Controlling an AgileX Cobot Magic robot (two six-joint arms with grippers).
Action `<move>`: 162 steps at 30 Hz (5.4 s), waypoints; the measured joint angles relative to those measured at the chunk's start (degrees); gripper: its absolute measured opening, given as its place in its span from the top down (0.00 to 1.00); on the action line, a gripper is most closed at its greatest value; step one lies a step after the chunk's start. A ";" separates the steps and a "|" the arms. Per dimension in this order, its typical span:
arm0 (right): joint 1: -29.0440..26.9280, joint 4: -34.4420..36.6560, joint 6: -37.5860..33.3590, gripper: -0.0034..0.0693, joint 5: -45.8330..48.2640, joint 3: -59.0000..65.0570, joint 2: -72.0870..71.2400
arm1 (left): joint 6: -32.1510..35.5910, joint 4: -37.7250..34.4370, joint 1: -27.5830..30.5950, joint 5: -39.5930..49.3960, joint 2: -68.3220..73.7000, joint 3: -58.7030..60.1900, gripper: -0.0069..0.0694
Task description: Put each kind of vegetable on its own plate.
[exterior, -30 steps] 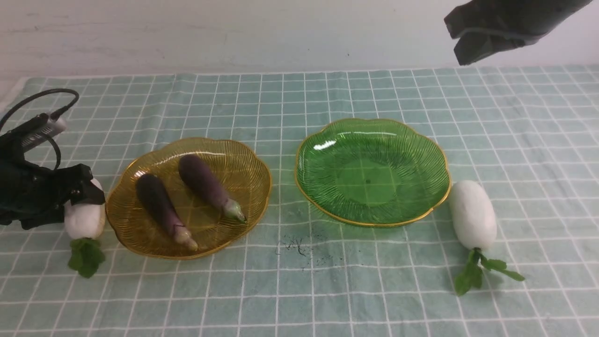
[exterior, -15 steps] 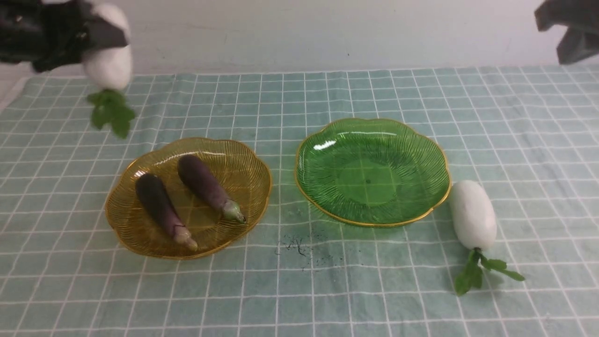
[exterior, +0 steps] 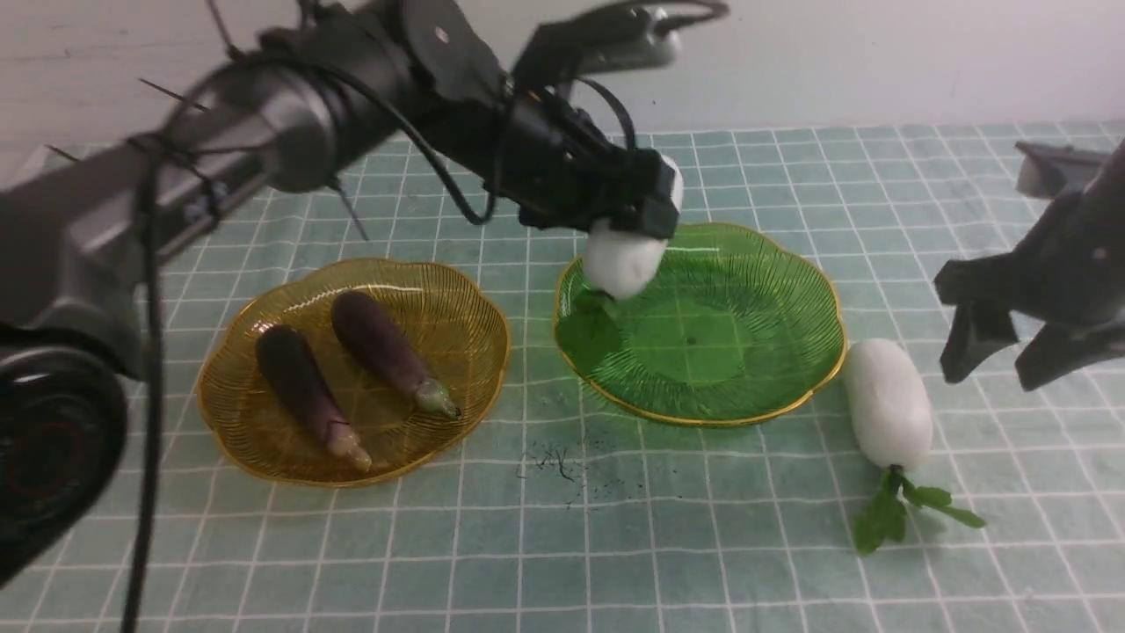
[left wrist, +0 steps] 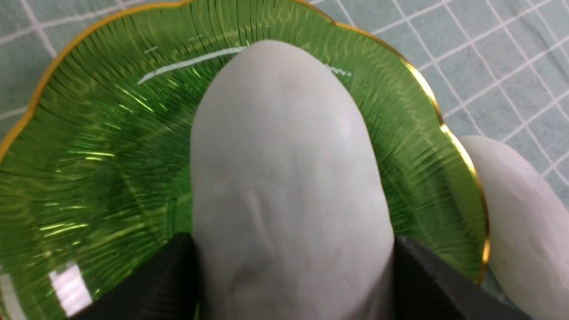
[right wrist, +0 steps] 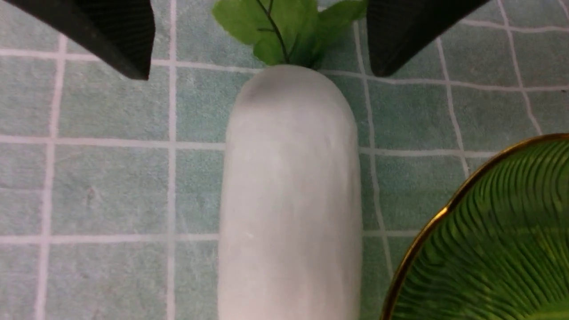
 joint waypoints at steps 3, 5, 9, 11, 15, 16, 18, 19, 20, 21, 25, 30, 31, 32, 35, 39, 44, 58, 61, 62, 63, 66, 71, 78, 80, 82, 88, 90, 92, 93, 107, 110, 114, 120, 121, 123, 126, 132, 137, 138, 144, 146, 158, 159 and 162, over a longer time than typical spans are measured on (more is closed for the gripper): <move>1.16 0.50 -0.80 0.12 -2.73 0.00 2.29 | -0.27 0.05 0.00 -1.20 1.67 -0.05 0.27; 1.78 0.54 -0.99 0.12 -4.62 0.00 4.06 | -0.32 0.05 0.31 -1.61 2.21 -0.10 0.26; 2.55 0.49 -1.31 0.16 -6.90 0.00 6.81 | -1.50 -0.08 1.26 -1.88 2.45 -0.16 0.17; 2.60 -0.11 -1.38 0.27 -7.38 0.00 6.96 | -2.42 -0.10 1.74 -1.93 2.45 -0.23 0.14; 2.60 -2.90 -0.94 0.32 -6.87 0.00 5.95 | -2.83 -0.14 2.33 -1.01 2.45 -0.69 0.13; 2.54 -3.99 -0.59 0.31 -6.12 0.00 5.08 | -2.83 -0.14 2.65 0.29 2.45 -1.30 0.14; 1.99 -5.09 0.55 0.32 -5.11 0.06 2.55 | -2.89 -0.08 2.99 2.85 2.32 -2.51 0.18; 1.66 -5.24 0.93 0.32 -5.04 0.06 1.47 | -2.90 -0.08 3.27 3.97 2.26 -3.04 0.20; 1.32 -5.29 1.43 0.32 -5.04 0.06 -0.10 | -3.17 0.12 3.56 6.10 1.86 -4.04 0.26; 1.03 -5.03 1.62 0.32 -5.32 0.06 -2.18 | -3.38 0.34 3.93 7.86 1.62 -4.88 0.31; 1.01 0.72 0.22 0.32 -8.85 0.00 -7.57 | -4.34 3.73 5.84 16.27 -2.34 -8.89 0.70; 2.96 12.13 -4.58 0.32 -14.13 -2.62 -6.93 | -4.85 9.69 7.30 22.37 -9.52 -10.51 0.90; 3.31 13.11 -5.07 0.32 -14.43 -3.40 -5.84 | -4.85 10.68 7.37 23.06 -10.89 -10.57 0.91; 3.66 14.44 -5.49 0.32 -14.56 -4.57 -4.54 | -4.90 11.43 7.41 23.92 -11.86 -10.56 0.91; 4.69 16.02 -5.92 0.32 -14.36 -9.72 0.98 | -5.25 14.41 7.41 28.76 -16.12 -10.51 0.92; 5.75 16.07 -5.82 0.32 -11.70 -17.15 8.71 | -5.36 15.49 7.41 30.94 -22.99 -6.67 0.92; 6.04 15.84 -4.97 0.28 -7.36 -21.78 12.75 | -5.36 15.82 7.41 31.12 -33.05 3.94 0.92; 5.00 12.60 -2.89 0.25 2.58 -32.32 9.84 | -5.42 15.61 7.41 19.80 -63.13 34.98 0.92; 5.00 11.67 -2.89 0.44 3.22 -32.32 4.04 | -6.19 15.75 7.41 18.65 -67.82 39.01 0.92; 5.00 11.14 -2.89 0.53 3.28 -32.32 1.69 | -6.71 15.94 7.41 17.81 -69.88 40.64 0.92; 5.00 10.67 -2.89 0.59 3.38 -32.32 -0.86 | -7.26 16.32 7.41 17.38 -71.95 41.85 0.92; 4.94 7.67 -2.89 0.84 3.39 -31.46 -10.33 | -9.19 18.56 7.41 15.05 -76.29 44.99 0.92; 4.94 3.33 -2.89 0.96 3.91 -26.47 -26.27 | -13.83 22.86 7.41 11.09 -82.63 50.91 0.92; 4.94 -0.73 -3.08 0.97 -5.24 -6.16 -52.38 | -16.60 24.70 7.41 3.38 -86.80 58.46 0.92; 4.94 -1.92 -3.21 0.97 -13.00 2.28 -60.20 | -17.10 24.73 7.41 2.33 -86.80 59.46 0.92; 4.94 -2.75 -3.32 0.97 -20.99 10.20 -67.25 | -17.45 24.86 7.41 1.72 -86.80 60.12 0.92; 4.94 -4.32 -3.39 0.97 -46.86 36.70 -89.15 | -17.92 24.93 7.41 1.11 -86.75 61.07 0.92; 4.94 -3.46 -3.39 0.97 -50.61 46.40 -95.82 | -17.92 24.93 7.41 0.32 -86.75 61.07 0.92; 4.94 -2.78 -3.39 0.97 -51.48 50.52 -98.20 | -17.92 24.93 7.41 0.32 -86.75 61.07 0.92; 4.94 -2.72 -3.39 0.97 -51.65 50.91 -98.76 | -17.92 24.93 7.41 0.32 -86.75 61.07 0.92; 4.94 -1.99 -2.67 0.97 -60.81 56.44 -108.31 | -17.92 28.34 7.41 -0.77 -94.73 66.27 0.92; 4.94 -1.99 -2.67 0.97 -59.84 56.44 -108.31 | -18.17 28.24 7.41 -2.52 -99.26 70.01 0.92; 4.94 -1.99 -2.67 0.97 -59.43 56.46 -108.31 | -18.29 27.76 7.41 -2.84 -103.43 72.39 0.92; 4.94 -1.99 -2.67 0.97 -59.31 56.53 -108.31 | -18.31 27.27 7.41 -1.50 -104.84 72.40 0.92; 4.94 -1.99 -2.67 0.97 -59.31 56.53 -108.31 | -18.31 27.27 7.41 -1.50 -104.84 72.40 0.92; 4.94 -1.99 -2.67 0.97 -59.31 56.53 -108.31 | -18.31 27.27 7.41 -1.02 -104.84 72.40 0.92; 4.94 -1.99 -2.67 0.97 -59.31 56.53 -108.31 | -18.17 27.27 7.41 -1.02 -104.84 72.40 0.92; 4.94 -1.99 -2.67 0.97 -59.27 56.53 -108.31 | -17.26 27.71 7.48 -3.30 -105.99 74.47 0.92; 4.94 -1.99 -2.67 0.97 -59.27 56.53 -108.31 | -14.79 28.11 11.57 -11.73 -113.54 83.67 0.92; 4.94 -1.99 -2.67 0.97 -59.27 56.53 -108.31 | -14.47 28.02 12.98 -12.88 -114.91 86.04 0.92; 4.94 -1.99 -2.67 0.97 -59.19 56.53 -108.31 | -9.54 24.62 22.76 -20.05 -126.51 103.10 0.92; 4.94 -1.99 -2.67 0.97 -59.27 56.53 -108.31 | -9.13 24.45 23.43 -20.95 -126.84 106.57 0.92; 4.94 -1.99 -2.67 0.97 -59.21 56.53 -108.31 | -8.80 25.75 21.43 -18.83 -126.84 111.23 0.92; 4.94 -1.99 -2.67 0.97 -59.21 56.53 -108.31 | -8.80 25.75 21.43 -18.72 -126.84 111.23 0.92; 4.94 -1.99 -2.67 0.97 -59.21 56.53 -108.31 | -8.80 25.75 21.43 -18.71 -126.84 111.23 0.92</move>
